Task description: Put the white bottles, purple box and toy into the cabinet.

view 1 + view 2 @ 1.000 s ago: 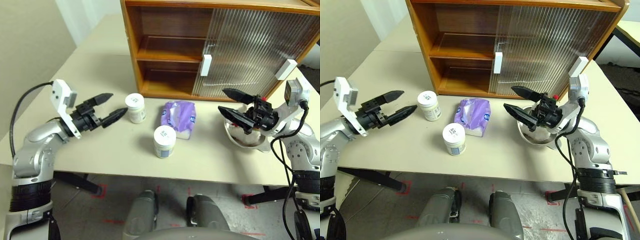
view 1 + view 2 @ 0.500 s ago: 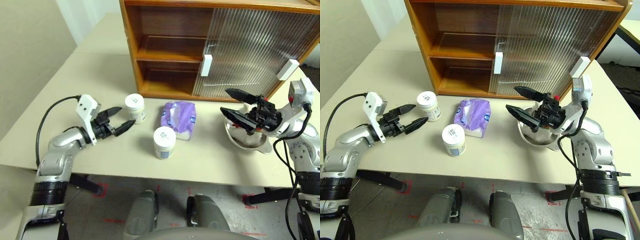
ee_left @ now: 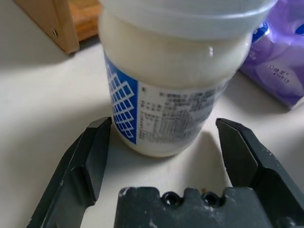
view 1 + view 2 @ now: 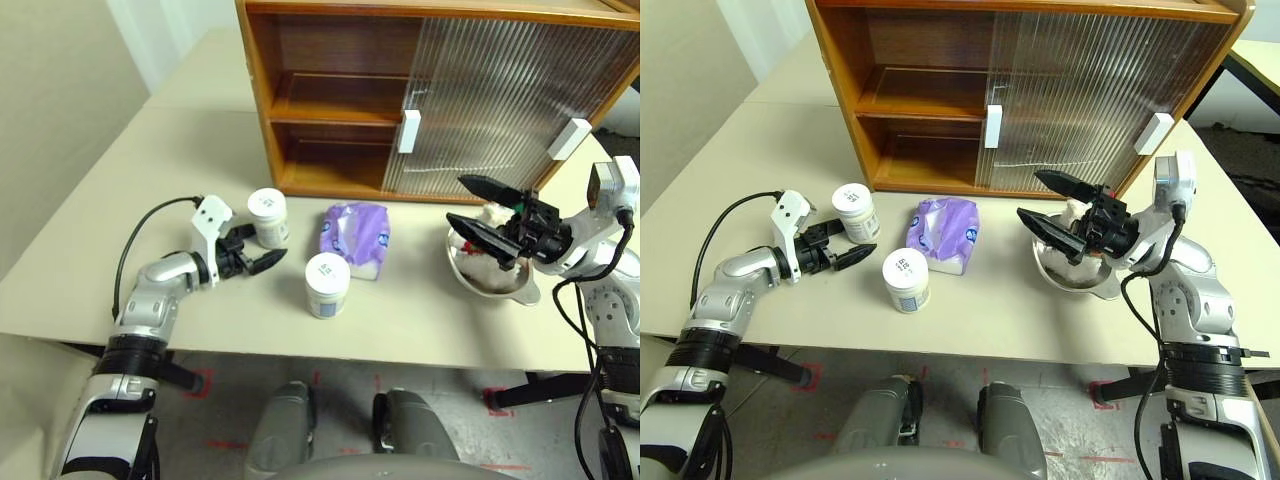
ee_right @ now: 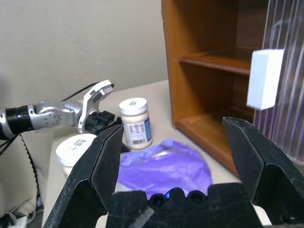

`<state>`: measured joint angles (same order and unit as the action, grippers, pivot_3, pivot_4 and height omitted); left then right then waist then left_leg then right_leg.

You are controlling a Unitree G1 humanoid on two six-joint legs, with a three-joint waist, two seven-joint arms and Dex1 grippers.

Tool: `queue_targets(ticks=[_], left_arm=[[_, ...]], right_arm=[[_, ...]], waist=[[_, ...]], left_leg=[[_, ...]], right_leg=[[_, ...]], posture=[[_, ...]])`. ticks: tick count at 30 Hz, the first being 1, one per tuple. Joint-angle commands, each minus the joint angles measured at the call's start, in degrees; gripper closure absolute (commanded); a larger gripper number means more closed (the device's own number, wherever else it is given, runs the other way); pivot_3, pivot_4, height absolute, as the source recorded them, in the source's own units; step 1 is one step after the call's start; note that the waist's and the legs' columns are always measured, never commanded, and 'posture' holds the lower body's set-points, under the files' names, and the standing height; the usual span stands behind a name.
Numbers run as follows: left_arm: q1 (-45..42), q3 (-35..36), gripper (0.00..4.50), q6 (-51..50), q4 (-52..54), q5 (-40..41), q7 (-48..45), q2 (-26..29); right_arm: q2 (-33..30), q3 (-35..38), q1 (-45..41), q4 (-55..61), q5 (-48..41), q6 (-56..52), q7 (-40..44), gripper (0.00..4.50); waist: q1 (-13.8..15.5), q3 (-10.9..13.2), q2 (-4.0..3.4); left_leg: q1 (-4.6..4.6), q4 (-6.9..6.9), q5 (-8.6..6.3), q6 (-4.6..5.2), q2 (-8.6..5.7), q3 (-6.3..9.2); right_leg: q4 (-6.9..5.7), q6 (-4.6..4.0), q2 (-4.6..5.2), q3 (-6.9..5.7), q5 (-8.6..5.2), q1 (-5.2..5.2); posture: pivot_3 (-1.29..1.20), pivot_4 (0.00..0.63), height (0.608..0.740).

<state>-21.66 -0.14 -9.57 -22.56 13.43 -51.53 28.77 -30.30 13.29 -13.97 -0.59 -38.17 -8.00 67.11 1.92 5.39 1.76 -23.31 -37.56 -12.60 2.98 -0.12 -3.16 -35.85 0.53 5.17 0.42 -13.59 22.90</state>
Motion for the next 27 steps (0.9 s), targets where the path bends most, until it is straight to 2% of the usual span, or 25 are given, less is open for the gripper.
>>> queue_targets(ticks=[1, 2, 3, 11, 15, 20, 24, 27], left_arm=[[-1.3, -0.9, 1.02, 1.2, -2.2, -0.4, -0.9, -1.5], [-1.6, -1.0, 1.35, 1.2, -2.4, -0.4, -1.2, -1.6], [-1.8, -1.1, 1.41, 1.3, -2.5, -0.4, -1.5, -1.7], [-1.9, -2.8, 1.41, 1.4, -2.5, -2.1, -0.6, -3.0], [-3.1, 1.2, 1.41, -1.2, 0.2, 0.1, 5.1, -5.0], [-4.6, 3.0, 1.41, -5.8, 4.9, 0.9, 8.4, -4.5], [-7.8, 2.9, 1.41, -8.5, 6.6, 1.0, 9.7, -4.9], [-11.7, 2.3, 1.41, -8.4, 3.1, -0.2, 11.5, -6.6]], right_arm=[[0.4, -0.2, 0.2, 1.8, 0.1, 0.4, -0.8, 0.0], [0.4, -0.3, 0.1, 2.1, 0.0, 0.2, -1.0, 0.0], [0.4, -0.3, 0.1, 2.3, 0.0, 0.1, -1.2, 0.0], [0.0, 1.5, 3.0, 2.6, -1.0, 0.3, -1.0, 0.0], [1.0, 2.2, 3.4, 2.5, -1.4, 0.9, -1.9, 0.0], [0.5, 1.8, 2.0, -0.3, -0.6, 1.5, -0.5, 0.0], [0.1, 1.7, 0.7, -0.9, -0.9, 1.2, -0.4, 0.0], [0.1, 1.3, 1.1, -1.8, -0.3, 1.3, 0.0, 0.0]], waist=[[-0.2, 0.0, 0.0], [-0.4, 0.0, 0.0], [-0.5, 0.0, 0.0], [-0.8, 0.0, -0.04], [-0.6, 0.0, -0.04], [-0.9, 0.0, 0.0], [-1.0, 0.0, 0.0], [-0.7, 0.2, 0.14]], left_leg=[[0.0, -0.01, 0.0, 0.0, 0.0, 0.0], [0.0, -0.02, 0.0, 0.0, 0.0, 0.0], [0.0, -0.03, 0.0, 0.0, 0.0, 0.0], [0.01, -0.03, 0.0, 0.0, -0.02, 0.01], [0.01, -0.06, 0.0, 0.0, -0.03, 0.01], [0.01, -0.08, 0.0, 0.0, -0.02, 0.01], [0.01, -0.09, 0.01, 0.02, 0.0, 0.01], [0.01, -0.09, 0.02, 0.04, 0.01, 0.03]], right_leg=[[0.0, 0.01, 0.0, 0.0, 0.01, -0.01], [0.0, 0.02, 0.01, 0.0, 0.01, -0.02], [0.01, 0.01, 0.02, 0.0, 0.01, -0.02], [0.01, 0.0, 0.1, -0.03, 0.0, -0.07], [0.01, 0.07, 0.14, -0.08, 0.04, -0.11], [0.01, 0.15, 0.03, -0.06, 0.09, -0.1], [0.0, 0.15, -0.13, 0.0, 0.09, -0.08], [0.0, 0.14, -0.19, -0.02, 0.08, -0.1]], posture=[[-0.02, 0.041, 0.74], [-0.03, 0.052, 0.74], [-0.03, 0.059, 0.74], [0.0, 0.052, 0.74], [0.02, 0.049, 0.74], [0.03, 0.055, 0.74], [0.06, 0.072, 0.74], [0.07, 0.078, 0.74]])
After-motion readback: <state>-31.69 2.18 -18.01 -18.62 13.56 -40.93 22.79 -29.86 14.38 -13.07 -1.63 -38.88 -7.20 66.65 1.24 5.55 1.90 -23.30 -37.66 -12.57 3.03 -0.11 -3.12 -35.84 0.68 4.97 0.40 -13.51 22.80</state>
